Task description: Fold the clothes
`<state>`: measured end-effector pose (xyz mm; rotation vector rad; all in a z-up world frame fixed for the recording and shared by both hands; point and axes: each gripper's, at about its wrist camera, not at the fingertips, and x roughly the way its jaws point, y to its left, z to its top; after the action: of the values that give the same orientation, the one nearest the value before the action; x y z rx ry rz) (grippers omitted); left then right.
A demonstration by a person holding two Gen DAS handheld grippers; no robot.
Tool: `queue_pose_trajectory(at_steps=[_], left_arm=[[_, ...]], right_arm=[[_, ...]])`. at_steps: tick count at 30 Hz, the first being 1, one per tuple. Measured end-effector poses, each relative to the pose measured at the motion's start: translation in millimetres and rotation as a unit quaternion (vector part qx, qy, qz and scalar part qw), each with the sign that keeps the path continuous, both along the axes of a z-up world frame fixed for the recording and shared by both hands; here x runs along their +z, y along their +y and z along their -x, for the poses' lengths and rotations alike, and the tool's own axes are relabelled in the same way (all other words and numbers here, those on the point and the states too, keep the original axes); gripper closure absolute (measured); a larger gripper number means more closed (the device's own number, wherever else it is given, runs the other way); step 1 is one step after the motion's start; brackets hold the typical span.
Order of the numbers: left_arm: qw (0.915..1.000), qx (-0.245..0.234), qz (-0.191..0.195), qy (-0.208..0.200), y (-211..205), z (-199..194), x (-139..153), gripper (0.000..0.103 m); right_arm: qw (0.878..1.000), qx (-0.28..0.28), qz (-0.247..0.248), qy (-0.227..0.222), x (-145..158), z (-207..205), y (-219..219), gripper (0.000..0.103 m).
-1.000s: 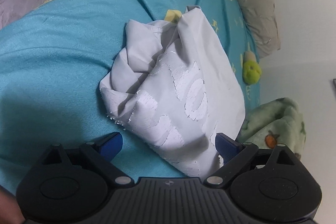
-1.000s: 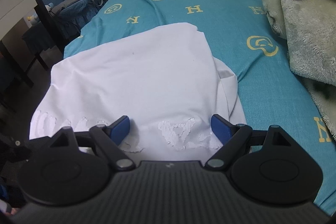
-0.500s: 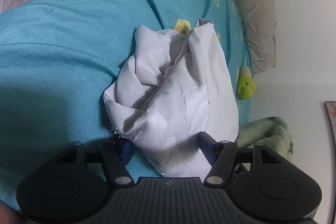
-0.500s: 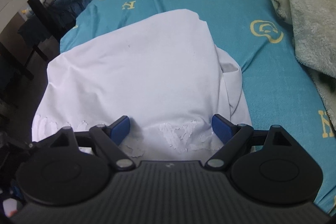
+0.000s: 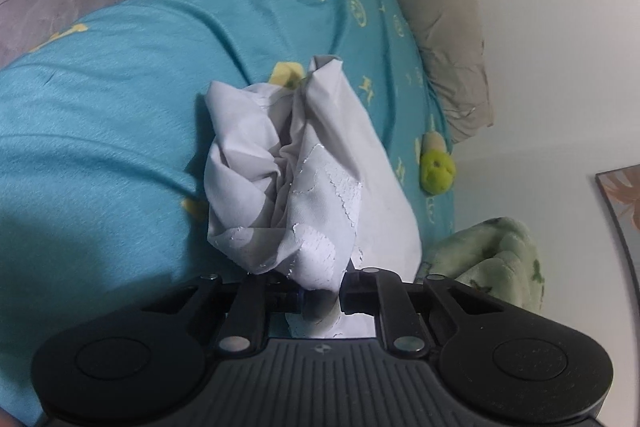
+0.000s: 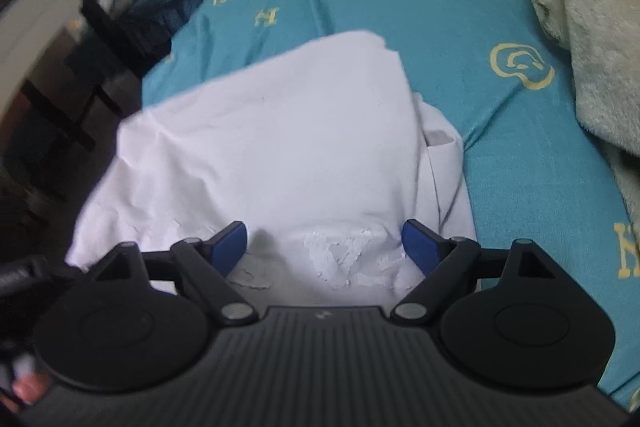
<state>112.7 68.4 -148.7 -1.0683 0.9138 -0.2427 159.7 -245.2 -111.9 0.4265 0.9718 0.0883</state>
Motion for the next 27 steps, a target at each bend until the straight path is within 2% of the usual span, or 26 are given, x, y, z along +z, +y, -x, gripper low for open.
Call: queue_pose_trajectory(at_steps=[4, 7, 12, 15, 16, 20, 23, 25, 27], left_arm=[[0.9998, -0.004, 0.002, -0.021, -4, -3, 5, 0.088], [0.9998, 0.005, 0.009, -0.020, 1, -3, 1, 0.089], [0.9995, 0.013, 0.020, -0.021, 13, 8, -4, 0.089], [0.9994, 0.014, 0.022, -0.024, 14, 9, -2, 0.089], [0.9993, 0.015, 0.026, -0.024, 15, 8, -2, 0.089], [0.9986, 0.021, 0.040, -0.029, 18, 7, -4, 0.089], [0.9977, 0.029, 0.050, -0.034, 21, 8, -4, 0.089], [0.9976, 0.027, 0.050, -0.041, 20, 7, -3, 0.090], [0.9976, 0.019, 0.046, -0.048, 18, 5, -2, 0.090]], right_arm=[[0.991, -0.021, -0.133, 0.004, 8, 25, -11, 0.015], [0.982, -0.018, -0.184, 0.023, 2, 41, -2, 0.015], [0.954, -0.047, -0.293, 0.046, -6, 55, 0, 0.015], [0.958, -0.041, -0.285, 0.012, 5, 60, 3, 0.015], [0.955, -0.036, -0.295, 0.014, 3, 59, 5, 0.015], [0.930, -0.034, -0.361, 0.062, -27, 55, 16, 0.015], [0.916, -0.105, -0.377, 0.089, -55, 52, 8, 0.015], [0.918, -0.165, -0.352, 0.075, -61, 55, -4, 0.014], [0.927, -0.193, -0.319, 0.040, -58, 57, -11, 0.014]])
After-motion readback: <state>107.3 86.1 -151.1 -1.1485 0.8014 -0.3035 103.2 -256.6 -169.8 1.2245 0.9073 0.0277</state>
